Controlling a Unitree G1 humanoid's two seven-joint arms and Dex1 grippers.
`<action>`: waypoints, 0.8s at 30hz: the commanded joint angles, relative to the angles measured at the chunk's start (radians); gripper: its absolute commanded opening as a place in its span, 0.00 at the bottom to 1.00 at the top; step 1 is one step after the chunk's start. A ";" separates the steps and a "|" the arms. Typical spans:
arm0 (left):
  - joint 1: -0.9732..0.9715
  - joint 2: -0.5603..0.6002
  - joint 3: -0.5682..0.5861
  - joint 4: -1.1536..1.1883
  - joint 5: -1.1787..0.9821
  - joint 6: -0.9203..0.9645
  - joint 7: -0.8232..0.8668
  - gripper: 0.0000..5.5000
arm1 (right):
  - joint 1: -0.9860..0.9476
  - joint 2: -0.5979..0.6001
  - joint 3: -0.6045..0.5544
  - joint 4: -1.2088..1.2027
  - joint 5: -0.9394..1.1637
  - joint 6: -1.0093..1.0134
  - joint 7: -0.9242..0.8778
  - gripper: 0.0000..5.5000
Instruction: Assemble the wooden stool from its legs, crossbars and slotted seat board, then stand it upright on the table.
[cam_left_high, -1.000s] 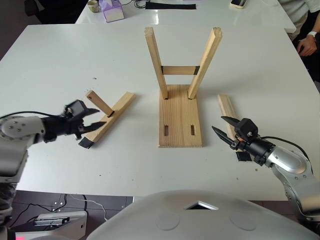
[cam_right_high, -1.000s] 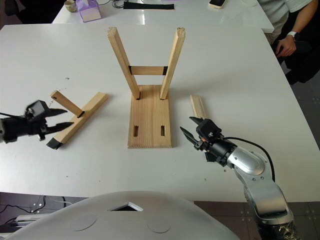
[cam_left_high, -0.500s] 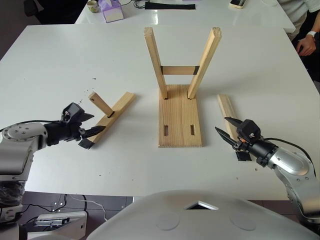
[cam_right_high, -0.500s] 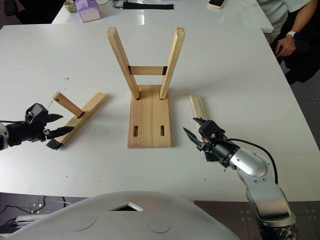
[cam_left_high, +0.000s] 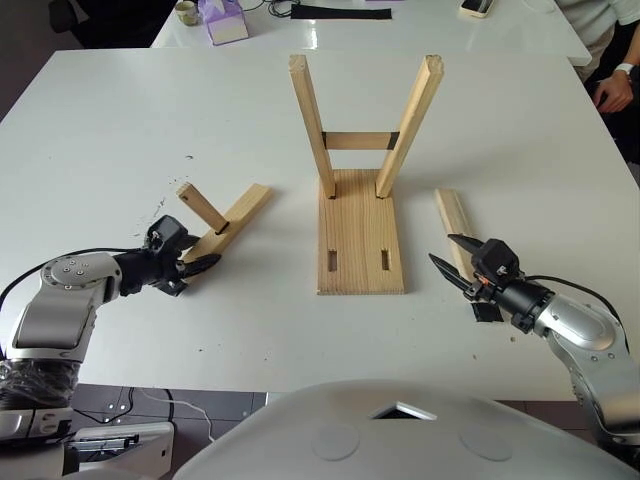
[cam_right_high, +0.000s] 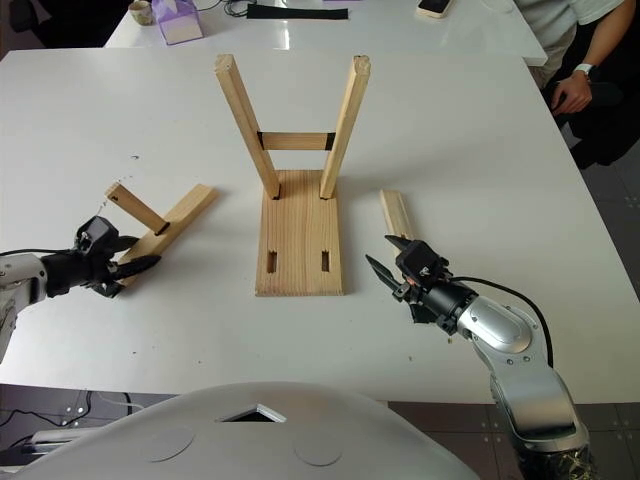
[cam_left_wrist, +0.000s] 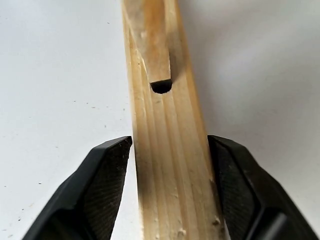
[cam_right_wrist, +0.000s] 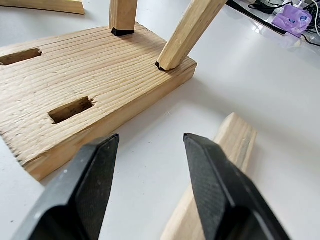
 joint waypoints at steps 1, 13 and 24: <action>-0.019 -0.027 0.017 0.018 -0.019 -0.020 -0.009 0.38 | -0.025 -0.006 -0.001 0.008 -0.007 0.001 0.001 0.43; -0.266 -0.100 0.413 -0.021 -0.598 0.244 -0.027 0.37 | -0.142 0.010 -0.183 -0.089 0.297 0.101 0.055 0.43; -0.428 -0.271 0.262 -0.411 -0.959 0.341 0.098 0.37 | -0.561 -0.108 -0.335 -0.042 1.159 0.300 -0.038 0.53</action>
